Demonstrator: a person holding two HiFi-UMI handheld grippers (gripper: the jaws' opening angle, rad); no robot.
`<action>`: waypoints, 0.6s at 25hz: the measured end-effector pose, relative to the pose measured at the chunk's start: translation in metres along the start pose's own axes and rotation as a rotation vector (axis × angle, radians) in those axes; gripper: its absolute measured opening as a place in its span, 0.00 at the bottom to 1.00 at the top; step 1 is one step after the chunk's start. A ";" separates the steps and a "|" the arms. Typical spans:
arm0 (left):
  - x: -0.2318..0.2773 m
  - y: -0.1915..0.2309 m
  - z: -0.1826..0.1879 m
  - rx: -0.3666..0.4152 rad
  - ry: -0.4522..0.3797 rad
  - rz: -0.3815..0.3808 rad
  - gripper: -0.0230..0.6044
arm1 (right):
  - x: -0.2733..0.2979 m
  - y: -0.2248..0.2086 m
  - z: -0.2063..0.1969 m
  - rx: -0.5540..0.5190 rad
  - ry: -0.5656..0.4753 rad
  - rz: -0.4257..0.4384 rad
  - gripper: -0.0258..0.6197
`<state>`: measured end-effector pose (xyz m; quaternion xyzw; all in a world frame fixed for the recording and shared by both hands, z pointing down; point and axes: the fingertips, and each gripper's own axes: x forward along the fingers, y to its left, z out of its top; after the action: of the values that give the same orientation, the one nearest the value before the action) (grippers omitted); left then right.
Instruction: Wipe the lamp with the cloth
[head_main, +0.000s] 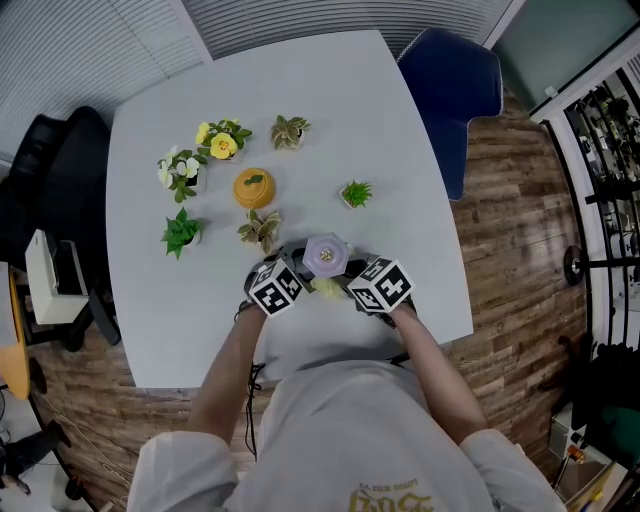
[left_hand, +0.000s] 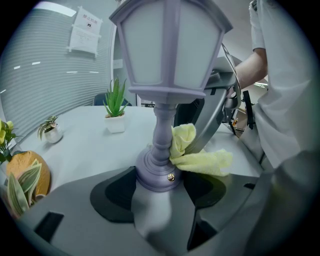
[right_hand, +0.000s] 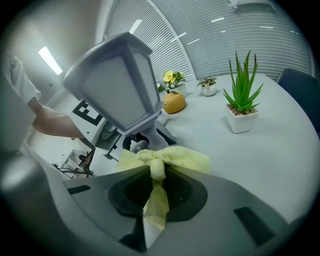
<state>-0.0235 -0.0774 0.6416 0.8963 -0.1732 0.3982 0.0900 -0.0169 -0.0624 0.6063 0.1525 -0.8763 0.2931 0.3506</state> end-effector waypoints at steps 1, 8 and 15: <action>0.000 0.000 0.000 0.000 0.000 0.000 0.52 | 0.000 -0.001 -0.001 0.006 0.002 0.002 0.13; 0.000 0.000 0.000 0.000 0.001 0.001 0.52 | -0.008 -0.005 0.002 0.035 -0.032 0.003 0.13; 0.000 0.000 0.000 0.000 0.001 0.002 0.52 | -0.035 -0.009 0.027 0.135 -0.214 0.085 0.13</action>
<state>-0.0232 -0.0779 0.6418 0.8960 -0.1739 0.3986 0.0898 -0.0019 -0.0842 0.5692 0.1688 -0.8927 0.3479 0.2314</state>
